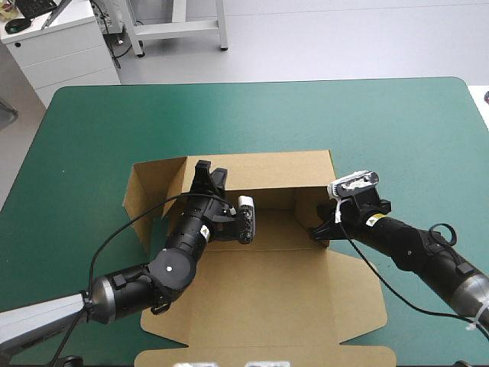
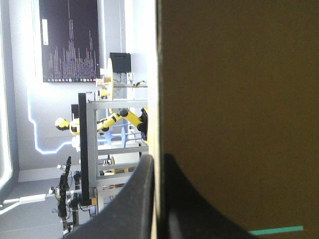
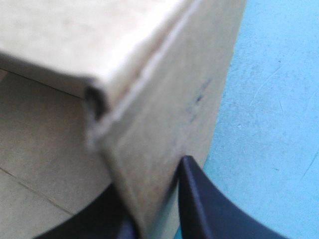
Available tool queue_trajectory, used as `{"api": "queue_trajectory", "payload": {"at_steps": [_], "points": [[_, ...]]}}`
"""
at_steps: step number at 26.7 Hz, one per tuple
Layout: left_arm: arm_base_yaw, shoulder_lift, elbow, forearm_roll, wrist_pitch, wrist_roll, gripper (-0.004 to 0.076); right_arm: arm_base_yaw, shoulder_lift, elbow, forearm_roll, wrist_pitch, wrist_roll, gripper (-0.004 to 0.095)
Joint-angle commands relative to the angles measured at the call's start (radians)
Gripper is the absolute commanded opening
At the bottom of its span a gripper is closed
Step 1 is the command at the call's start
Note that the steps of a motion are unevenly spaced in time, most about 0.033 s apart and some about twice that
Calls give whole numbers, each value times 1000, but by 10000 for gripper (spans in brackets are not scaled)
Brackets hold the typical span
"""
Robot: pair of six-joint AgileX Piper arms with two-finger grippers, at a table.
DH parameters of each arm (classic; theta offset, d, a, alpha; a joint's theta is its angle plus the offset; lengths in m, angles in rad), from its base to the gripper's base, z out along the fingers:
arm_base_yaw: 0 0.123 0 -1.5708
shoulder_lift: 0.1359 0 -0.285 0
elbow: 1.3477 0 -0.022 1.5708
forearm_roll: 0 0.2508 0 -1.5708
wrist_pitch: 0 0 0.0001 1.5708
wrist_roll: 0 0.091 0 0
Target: Fold the box
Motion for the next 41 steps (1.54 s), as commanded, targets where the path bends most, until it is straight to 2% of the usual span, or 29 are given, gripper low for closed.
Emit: {"api": "queue_trajectory", "payload": {"at_steps": [1, 10, 12, 13, 16, 18, 19, 23, 26, 30, 35, 41], "points": [[-8, -29, -23, 99, -26, -6, -10, 5, -26, -30, 21, -37, -23, -10], [-8, -29, -23, 99, -22, -6, 4, 5, -26, -30, 23, -56, -21, -18], [-8, -29, -23, 99, -22, -8, 78, 5, -26, -30, 23, -77, -21, -18], [-8, -29, -23, 99, -24, -8, 194, 5, -26, -30, 23, -100, -29, -18], [-8, -29, -23, 99, -24, -8, 415, 5, -24, -30, 23, -156, -38, -18], [-8, -29, -23, 99, -24, -8, 496, 5, -23, -30, 25, -195, -38, -18], [-8, -29, -23, 99, -24, -8, 512, 5, -21, -30, 27, -217, -38, -18], [-37, -29, -23, 99, 10, -8, 509, 5, 7, -30, 31, -280, -38, -18], [-125, -29, -23, 99, 119, -8, 509, 5, 50, -32, 31, -353, -36, -18], [-209, -29, -23, 99, 219, -13, 510, -4, 100, -52, 88, -401, -40, -18], [-279, -29, -23, 99, 269, -13, 510, -50, 166, -116, 119, -376, -42, -18], [-325, -29, -23, 95, 292, -13, 475, -116, 228, -217, 121, -270, -47, -18]]}}
